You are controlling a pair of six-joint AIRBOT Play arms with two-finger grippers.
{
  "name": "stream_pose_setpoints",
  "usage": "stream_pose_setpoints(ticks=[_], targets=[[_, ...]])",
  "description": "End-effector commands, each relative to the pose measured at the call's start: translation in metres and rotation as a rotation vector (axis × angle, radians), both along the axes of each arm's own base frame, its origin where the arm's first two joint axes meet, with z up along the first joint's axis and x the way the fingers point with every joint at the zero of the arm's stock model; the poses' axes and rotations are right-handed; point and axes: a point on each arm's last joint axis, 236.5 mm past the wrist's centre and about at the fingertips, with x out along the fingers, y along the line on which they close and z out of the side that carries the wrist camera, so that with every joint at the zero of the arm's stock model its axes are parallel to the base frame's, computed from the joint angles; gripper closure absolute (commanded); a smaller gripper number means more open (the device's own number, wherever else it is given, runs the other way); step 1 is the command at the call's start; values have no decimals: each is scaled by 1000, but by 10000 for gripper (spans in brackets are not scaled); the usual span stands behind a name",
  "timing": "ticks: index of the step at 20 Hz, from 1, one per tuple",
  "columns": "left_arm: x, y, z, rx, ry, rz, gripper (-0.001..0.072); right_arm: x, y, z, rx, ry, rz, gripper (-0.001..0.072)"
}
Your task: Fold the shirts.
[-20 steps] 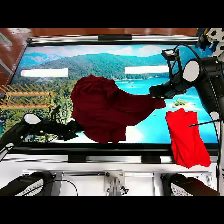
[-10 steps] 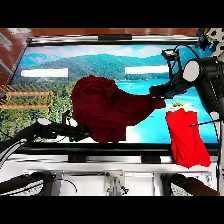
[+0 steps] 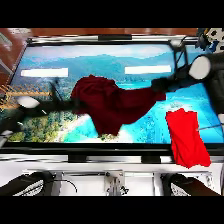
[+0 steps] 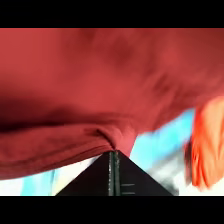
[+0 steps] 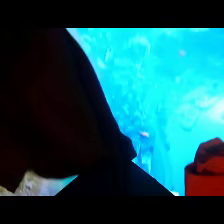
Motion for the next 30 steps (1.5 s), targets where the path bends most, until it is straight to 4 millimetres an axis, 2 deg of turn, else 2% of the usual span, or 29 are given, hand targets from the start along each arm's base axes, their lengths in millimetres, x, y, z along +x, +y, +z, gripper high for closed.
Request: stream_pose_setpoints(ticks=[1, 2, 3, 4, 5, 6, 7, 8, 9, 10, 13, 16, 18, 20, 21, 23, 25, 26, 27, 29, 30], targets=[[11, 45, 225, 93, -545, 100, 679, 23, -3, 136, 77, -440, -24, 640], [-8, 56, 301, 76, -707, 144, 679, 19, -9, 192, 96, -605, -34, 640], [-41, 68, 383, 42, -881, 199, 679, 5, -16, 252, 121, -778, -45, 640], [-75, 78, 441, 5, -1010, 247, 680, -14, -24, 299, 148, -914, -63, 640], [-112, 87, 491, -37, -1124, 289, 679, -37, -33, 338, 185, -1019, -90, 640], [-143, 91, 523, -68, -1201, 313, 679, -59, -40, 361, 233, -1072, -119, 640], [-167, 94, 543, -80, -1257, 330, 679, -75, -45, 371, 278, -1087, -139, 640], [-183, 98, 554, -79, -1286, 353, 679, -88, -47, 371, 315, -1069, -156, 640], [-186, 104, 553, -67, -1272, 385, 679, -98, -49, 364, 319, -1030, -162, 640], [-180, 112, 543, -29, -1226, 425, 679, -106, -53, 355, 303, -987, -170, 640], [-149, 140, 494, 141, -1025, 524, 679, -127, -66, 330, 245, -885, -198, 640], [-145, 135, 469, 209, -950, 472, 678, -147, -70, 303, 213, -768, -201, 640], [-141, 132, 445, 283, -888, 420, 679, -155, -71, 270, 188, -625, -218, 640], [-122, 131, 401, 324, -749, 373, 678, -154, -68, 228, 145, -440, -224, 640], [-108, 131, 372, 341, -661, 350, 678, -151, -68, 206, 115, -344, -229, 640], [-76, 133, 306, 354, -488, 323, 678, -134, -62, 157, 56, -158, -231, 640], [-44, 136, 225, 352, -298, 308, 678, -106, -56, 102, 0, -13, -227, 640], [-28, 137, 187, 342, -222, 313, 678, -85, -51, 71, -21, 30, -223, 640], [-12, 140, 157, 332, -178, 333, 678, -57, -45, 41, -31, 39, -216, 639], [26, 146, 118, 291, -145, 391, 678, 3, -39, -4, -30, -14, -250, 640], [45, 147, 108, 289, -163, 395, 678, 35, -34, -19, -8, -55, -281, 639]])
